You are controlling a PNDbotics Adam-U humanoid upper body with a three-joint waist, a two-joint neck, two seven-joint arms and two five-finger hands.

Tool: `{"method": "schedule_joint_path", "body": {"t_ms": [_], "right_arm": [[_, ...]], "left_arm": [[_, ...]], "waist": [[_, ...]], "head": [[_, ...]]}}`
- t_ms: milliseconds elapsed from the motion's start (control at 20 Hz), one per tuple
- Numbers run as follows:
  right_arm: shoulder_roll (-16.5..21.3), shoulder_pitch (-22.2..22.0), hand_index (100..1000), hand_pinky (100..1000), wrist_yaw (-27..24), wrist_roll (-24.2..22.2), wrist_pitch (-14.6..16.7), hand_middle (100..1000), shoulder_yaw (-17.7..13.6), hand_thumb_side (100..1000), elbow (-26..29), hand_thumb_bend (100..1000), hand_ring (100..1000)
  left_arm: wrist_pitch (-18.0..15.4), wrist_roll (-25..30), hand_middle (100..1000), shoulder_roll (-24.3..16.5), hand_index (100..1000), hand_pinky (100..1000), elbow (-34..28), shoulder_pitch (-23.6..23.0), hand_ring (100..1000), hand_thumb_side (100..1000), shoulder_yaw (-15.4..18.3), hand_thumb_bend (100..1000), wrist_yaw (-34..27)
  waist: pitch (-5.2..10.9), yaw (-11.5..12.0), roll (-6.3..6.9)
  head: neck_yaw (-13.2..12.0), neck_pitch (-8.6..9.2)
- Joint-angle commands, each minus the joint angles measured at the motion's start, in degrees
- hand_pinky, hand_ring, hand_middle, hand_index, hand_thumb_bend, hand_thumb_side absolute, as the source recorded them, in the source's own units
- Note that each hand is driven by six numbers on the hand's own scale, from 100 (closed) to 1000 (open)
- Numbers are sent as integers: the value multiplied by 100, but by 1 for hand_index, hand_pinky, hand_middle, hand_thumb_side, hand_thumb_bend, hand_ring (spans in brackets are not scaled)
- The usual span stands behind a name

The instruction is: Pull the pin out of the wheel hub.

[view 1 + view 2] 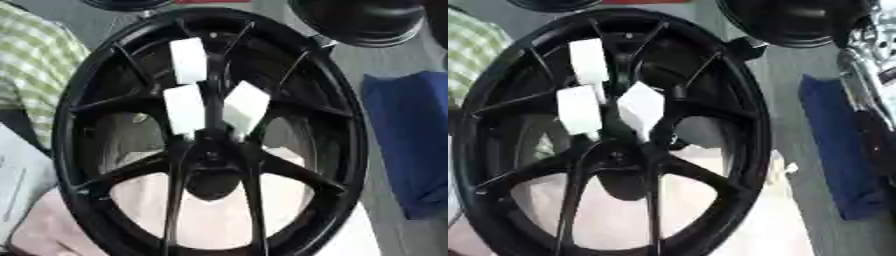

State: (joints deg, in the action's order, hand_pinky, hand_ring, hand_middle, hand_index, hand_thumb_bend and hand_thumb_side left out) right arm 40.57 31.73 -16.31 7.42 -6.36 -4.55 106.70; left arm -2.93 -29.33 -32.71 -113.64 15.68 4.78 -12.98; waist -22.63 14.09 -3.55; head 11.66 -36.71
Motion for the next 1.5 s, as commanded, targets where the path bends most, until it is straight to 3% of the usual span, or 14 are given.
{"method": "schedule_joint_path", "body": {"t_ms": [50,500,650,800,1100,1250,1500], "right_arm": [[115,49,719,894,-2,1,-3,748,-38,696,120,100,824],[134,24,719,895,3,12,-15,750,-28,716,103,100,826],[190,-14,719,895,16,18,-20,749,-27,717,101,100,825],[269,-86,719,895,47,24,-33,749,-31,718,95,100,825],[468,-262,719,894,124,18,-52,749,-34,725,62,100,825],[505,-288,719,894,142,10,-49,749,-38,725,50,100,825],[510,-293,719,894,145,9,-46,749,-40,725,45,100,825]], "left_arm": [[15,-4,806,-132,780,654,-95,55,997,723,15,464,36],[59,87,805,-276,784,655,-95,90,993,724,-24,461,181],[181,407,806,-709,793,666,-95,173,980,726,-127,464,500],[361,972,797,-1396,796,679,-95,353,961,725,-260,471,951],[539,2609,786,-2998,828,748,-95,750,908,767,-713,508,1682],[552,3130,786,-3223,828,748,-95,885,908,767,-757,508,1863],[561,3262,786,-3246,828,748,-95,916,908,767,-741,508,1886]], "waist": [[156,-4,28],[155,0,35],[161,1,46],[180,4,61],[194,28,144],[197,45,163],[198,49,165]], "head": [[-20,15],[21,-16],[55,-42],[79,-69],[125,-109],[139,-119],[143,-120]]}}
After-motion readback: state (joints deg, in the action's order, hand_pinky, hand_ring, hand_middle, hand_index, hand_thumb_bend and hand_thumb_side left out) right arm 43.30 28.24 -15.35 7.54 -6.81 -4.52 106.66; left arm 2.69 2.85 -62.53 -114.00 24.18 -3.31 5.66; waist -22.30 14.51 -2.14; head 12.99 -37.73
